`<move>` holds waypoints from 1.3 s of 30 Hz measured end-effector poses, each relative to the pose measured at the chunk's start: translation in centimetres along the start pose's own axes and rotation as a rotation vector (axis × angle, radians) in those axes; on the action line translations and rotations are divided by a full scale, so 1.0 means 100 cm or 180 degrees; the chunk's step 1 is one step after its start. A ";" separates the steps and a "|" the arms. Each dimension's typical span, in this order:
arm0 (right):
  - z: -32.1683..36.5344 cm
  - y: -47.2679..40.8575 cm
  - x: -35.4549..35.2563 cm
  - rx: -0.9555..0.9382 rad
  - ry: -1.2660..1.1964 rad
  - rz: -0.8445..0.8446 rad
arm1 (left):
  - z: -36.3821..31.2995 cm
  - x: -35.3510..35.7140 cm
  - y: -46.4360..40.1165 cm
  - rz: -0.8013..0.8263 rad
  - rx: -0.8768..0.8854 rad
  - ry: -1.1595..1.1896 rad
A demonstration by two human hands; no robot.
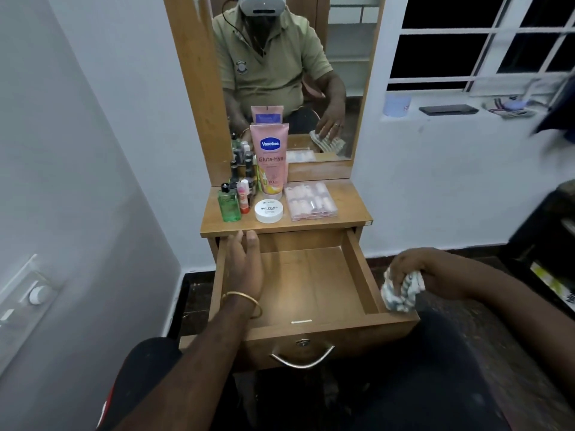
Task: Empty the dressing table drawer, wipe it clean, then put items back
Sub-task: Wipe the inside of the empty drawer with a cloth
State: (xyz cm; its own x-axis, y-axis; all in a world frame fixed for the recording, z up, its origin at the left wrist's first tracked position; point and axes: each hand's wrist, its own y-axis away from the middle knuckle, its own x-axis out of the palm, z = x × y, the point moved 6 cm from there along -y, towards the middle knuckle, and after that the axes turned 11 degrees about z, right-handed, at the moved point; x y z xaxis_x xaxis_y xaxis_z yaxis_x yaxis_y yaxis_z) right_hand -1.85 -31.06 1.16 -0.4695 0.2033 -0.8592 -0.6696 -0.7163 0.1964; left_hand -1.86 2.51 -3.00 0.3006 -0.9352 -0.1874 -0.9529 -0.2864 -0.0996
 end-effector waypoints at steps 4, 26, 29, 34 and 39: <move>-0.010 -0.040 -0.008 0.0731 0.0165 -0.0729 | 0.004 0.008 0.001 0.0219 -0.0063 -0.0335; 0.035 -0.041 0.038 0.1134 0.1313 0.0723 | 0.012 0.013 0.009 0.0604 -0.0527 -0.0250; 0.046 -0.035 0.040 0.1116 0.1273 0.1165 | 0.015 0.012 0.008 0.0596 -0.0458 -0.0272; 0.038 -0.014 0.020 0.1248 0.0236 0.1268 | 0.011 0.008 0.009 0.0524 -0.0392 -0.0047; 0.005 0.020 -0.015 0.1398 -0.1447 0.0001 | 0.015 0.002 0.005 0.0368 -0.0419 0.0648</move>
State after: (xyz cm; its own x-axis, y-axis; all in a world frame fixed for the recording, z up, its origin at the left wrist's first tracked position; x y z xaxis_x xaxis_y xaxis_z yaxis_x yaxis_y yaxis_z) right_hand -2.79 -32.43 3.11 -0.6027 0.5358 -0.5914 -0.7979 -0.3951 0.4552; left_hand -2.24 2.53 -4.53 0.1881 -0.9821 0.0115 -0.9814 -0.1875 0.0416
